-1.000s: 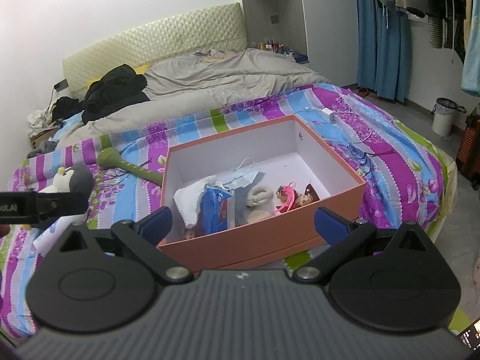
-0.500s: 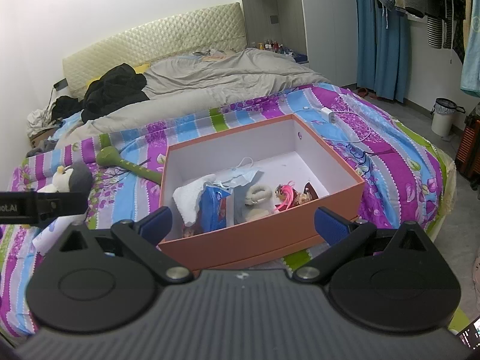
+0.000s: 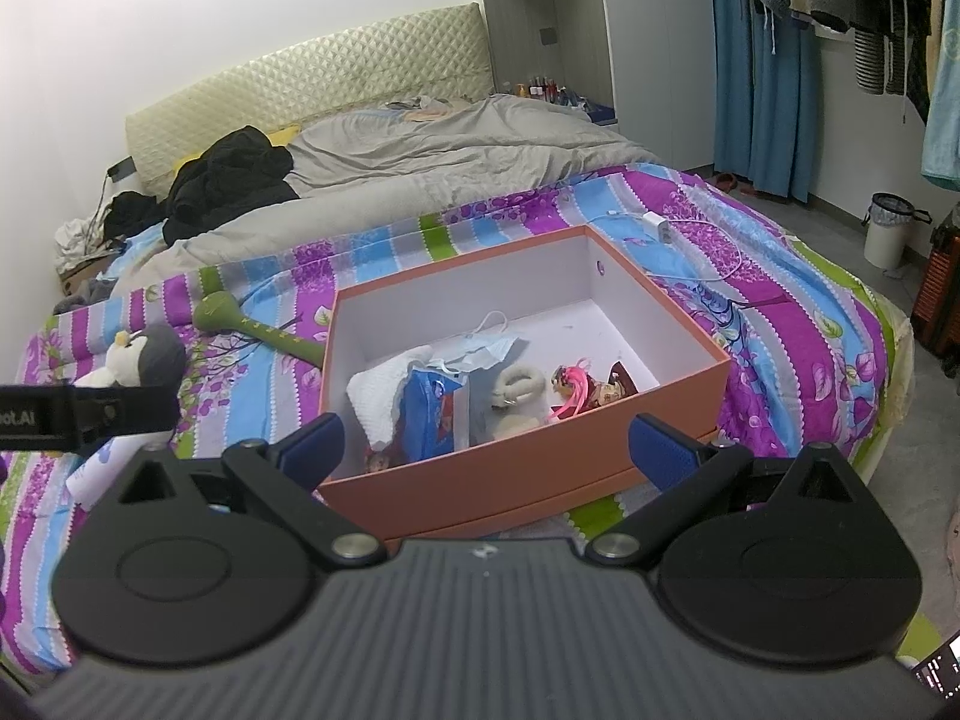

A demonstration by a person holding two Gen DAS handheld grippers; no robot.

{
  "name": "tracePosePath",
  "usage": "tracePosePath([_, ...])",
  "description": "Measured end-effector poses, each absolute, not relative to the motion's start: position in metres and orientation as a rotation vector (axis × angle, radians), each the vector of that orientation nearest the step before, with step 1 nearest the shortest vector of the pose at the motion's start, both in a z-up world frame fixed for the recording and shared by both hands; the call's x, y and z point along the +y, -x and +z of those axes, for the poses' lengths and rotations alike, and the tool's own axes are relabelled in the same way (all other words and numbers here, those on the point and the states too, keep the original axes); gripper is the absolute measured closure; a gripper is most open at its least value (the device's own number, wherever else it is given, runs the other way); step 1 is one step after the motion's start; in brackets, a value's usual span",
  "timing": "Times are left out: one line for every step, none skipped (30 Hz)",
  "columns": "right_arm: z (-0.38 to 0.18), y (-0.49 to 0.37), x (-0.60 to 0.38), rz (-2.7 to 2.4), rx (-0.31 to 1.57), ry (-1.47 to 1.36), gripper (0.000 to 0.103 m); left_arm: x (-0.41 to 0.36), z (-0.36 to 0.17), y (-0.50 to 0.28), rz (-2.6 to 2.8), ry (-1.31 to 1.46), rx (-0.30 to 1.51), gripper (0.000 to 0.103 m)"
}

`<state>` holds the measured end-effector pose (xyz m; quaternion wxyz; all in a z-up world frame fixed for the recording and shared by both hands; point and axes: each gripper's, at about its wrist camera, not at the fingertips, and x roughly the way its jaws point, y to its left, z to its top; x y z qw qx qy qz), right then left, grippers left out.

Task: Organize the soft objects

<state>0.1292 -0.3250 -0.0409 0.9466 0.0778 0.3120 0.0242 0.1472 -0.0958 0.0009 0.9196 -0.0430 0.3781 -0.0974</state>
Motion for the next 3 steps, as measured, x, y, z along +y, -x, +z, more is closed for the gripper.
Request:
tracePosePath([-0.0409, -0.1292, -0.3251, 0.050, 0.635, -0.160, 0.000, -0.0959, 0.0007, -0.1467, -0.200, 0.086, 0.777, 0.000])
tracePosePath([-0.0409, -0.1292, -0.3250, 0.050, 0.635, -0.160, 0.000, -0.0958, 0.0006, -0.1464, -0.201, 0.087, 0.777, 0.000])
tracePosePath([-0.0412, -0.1292, -0.3246, 0.050, 0.635, -0.159, 0.000, -0.0957, 0.0006, -0.1463, -0.203, 0.089, 0.778, 0.000])
